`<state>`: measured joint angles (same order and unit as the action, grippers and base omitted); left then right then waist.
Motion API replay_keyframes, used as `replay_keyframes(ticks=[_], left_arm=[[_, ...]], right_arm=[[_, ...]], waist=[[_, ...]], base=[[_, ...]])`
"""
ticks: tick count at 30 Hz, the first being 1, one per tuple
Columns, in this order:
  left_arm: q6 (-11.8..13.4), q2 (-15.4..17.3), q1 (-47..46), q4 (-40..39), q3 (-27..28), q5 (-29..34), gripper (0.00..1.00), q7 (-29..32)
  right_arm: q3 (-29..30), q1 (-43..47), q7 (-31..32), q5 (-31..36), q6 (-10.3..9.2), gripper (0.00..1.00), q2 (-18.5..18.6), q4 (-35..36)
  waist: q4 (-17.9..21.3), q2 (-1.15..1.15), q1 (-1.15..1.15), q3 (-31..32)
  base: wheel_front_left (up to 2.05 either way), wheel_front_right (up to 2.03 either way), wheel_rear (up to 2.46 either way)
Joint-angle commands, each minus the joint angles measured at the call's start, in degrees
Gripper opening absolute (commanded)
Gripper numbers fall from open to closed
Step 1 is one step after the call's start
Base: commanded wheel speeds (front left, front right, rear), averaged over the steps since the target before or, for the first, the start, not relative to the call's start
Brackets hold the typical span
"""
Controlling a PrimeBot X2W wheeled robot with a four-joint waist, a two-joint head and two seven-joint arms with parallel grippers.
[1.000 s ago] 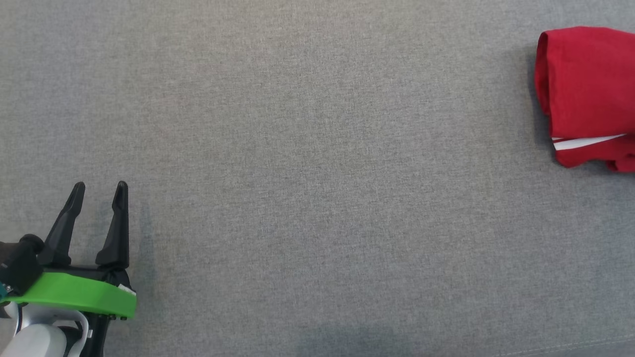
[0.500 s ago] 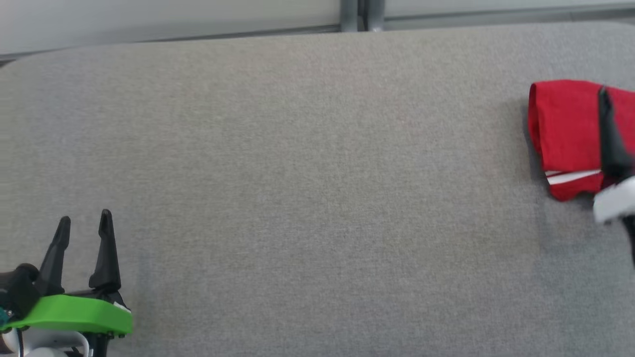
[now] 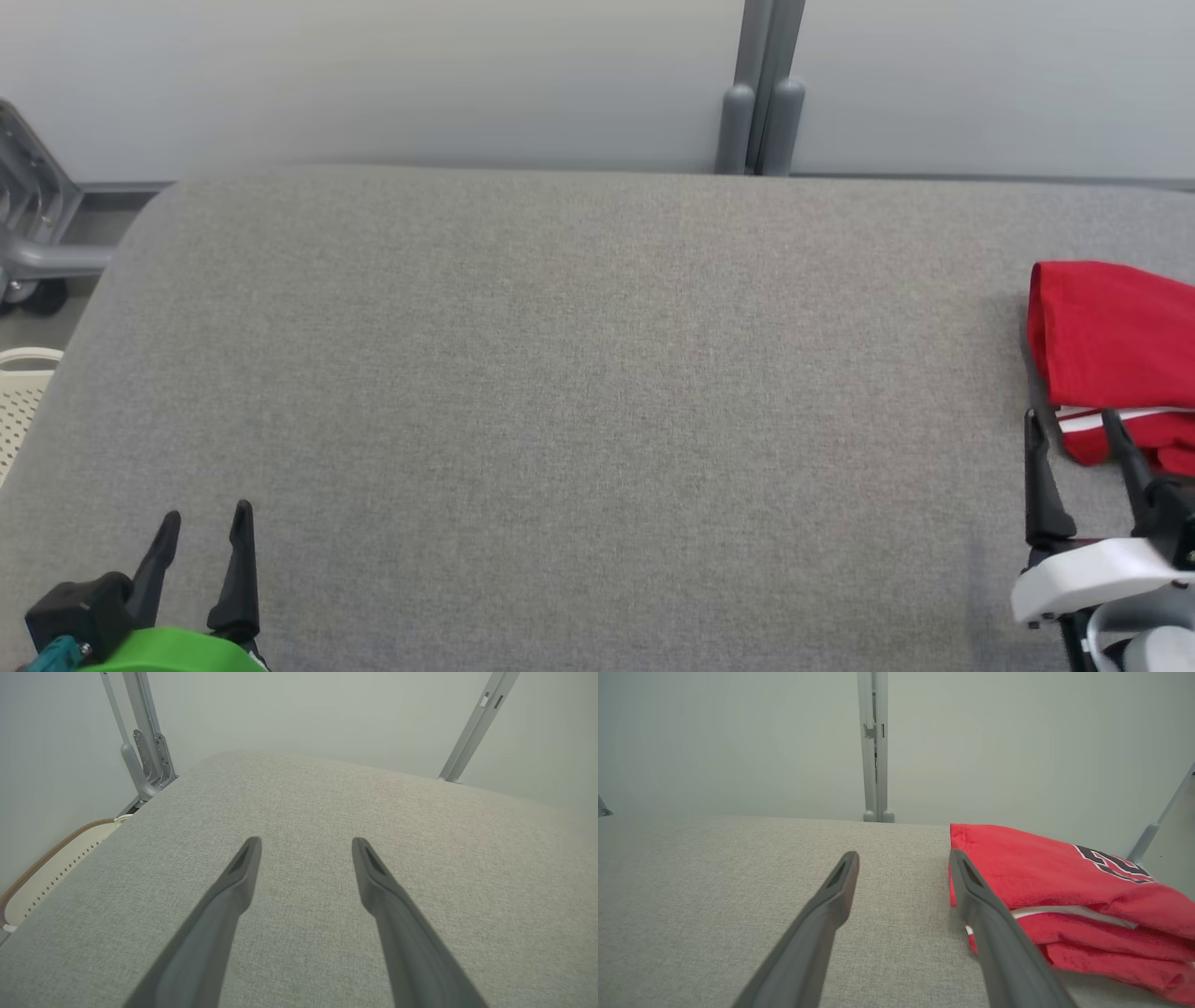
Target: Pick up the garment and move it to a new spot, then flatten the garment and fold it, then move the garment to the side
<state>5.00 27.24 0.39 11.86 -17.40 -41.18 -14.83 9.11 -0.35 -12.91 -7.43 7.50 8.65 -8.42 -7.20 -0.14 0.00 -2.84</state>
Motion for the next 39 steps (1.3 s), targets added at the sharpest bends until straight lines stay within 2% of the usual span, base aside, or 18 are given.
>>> replay_keyframes(ticks=[1, 8, 13, 16, 33, 34, 35, 39], left_arm=[[-0.60, -0.51, 1.04, 0.41, 0.19, 0.42, 1.00, -0.39], [-3.72, -1.94, 2.69, 1.63, 1.84, 1.84, 1.00, -0.39], [-5.52, -3.24, 3.64, 2.28, 3.74, 3.07, 1.00, -0.39], [-6.27, -4.08, 4.32, 2.87, 4.78, 3.99, 1.00, -0.40], [-7.98, -5.52, 3.67, 4.68, 6.87, 6.12, 1.00, -0.40], [-7.37, -5.66, 4.31, 4.50, 7.75, 6.02, 1.00, -0.41], [-7.91, -5.85, 3.58, 4.64, 6.59, 6.59, 1.00, -0.22], [-7.94, -5.47, 4.10, 5.15, 7.20, 6.31, 1.00, -0.29]], right_arm=[[0.44, 0.66, -0.66, 0.75, -0.02, 1.00, -1.30, -0.63], [3.13, 2.73, -1.99, 7.49, -0.03, 1.00, -4.37, -3.08], [4.72, 3.94, -2.26, 9.43, -0.03, 1.00, -5.45, -4.70], [3.99, 4.54, -2.30, 8.20, -0.03, 1.00, -5.56, -5.54], [5.39, 2.46, -2.33, 8.04, -0.03, 1.00, -5.66, -6.60], [4.46, 1.84, -2.32, 8.19, -0.03, 1.00, -5.67, -6.99], [5.82, 2.72, -2.32, 7.84, -0.08, 1.00, -5.56, -6.77], [5.02, 2.78, -2.32, 7.83, -0.01, 1.00, -5.72, -7.14]], waist=[[-1.02, 0.14, 0.00, 2.89], [-0.05, 0.14, 0.00, 4.08], [0.76, 0.14, 0.00, 4.62], [1.48, 0.14, 0.00, 5.03], [3.02, 0.14, 0.00, 4.67], [2.35, 0.14, 0.00, 4.71], [-0.72, 0.14, 0.00, 5.01], [-0.72, 0.14, 0.00, 5.26]], base=[[0.00, 0.00, 0.00], [0.00, 0.00, 0.00], [0.00, 0.00, 0.00], [0.00, 0.00, 0.00], [0.00, 0.00, 0.00], [0.00, 0.00, 0.00], [0.00, 0.00, 0.00], [0.00, 0.00, 0.00]])
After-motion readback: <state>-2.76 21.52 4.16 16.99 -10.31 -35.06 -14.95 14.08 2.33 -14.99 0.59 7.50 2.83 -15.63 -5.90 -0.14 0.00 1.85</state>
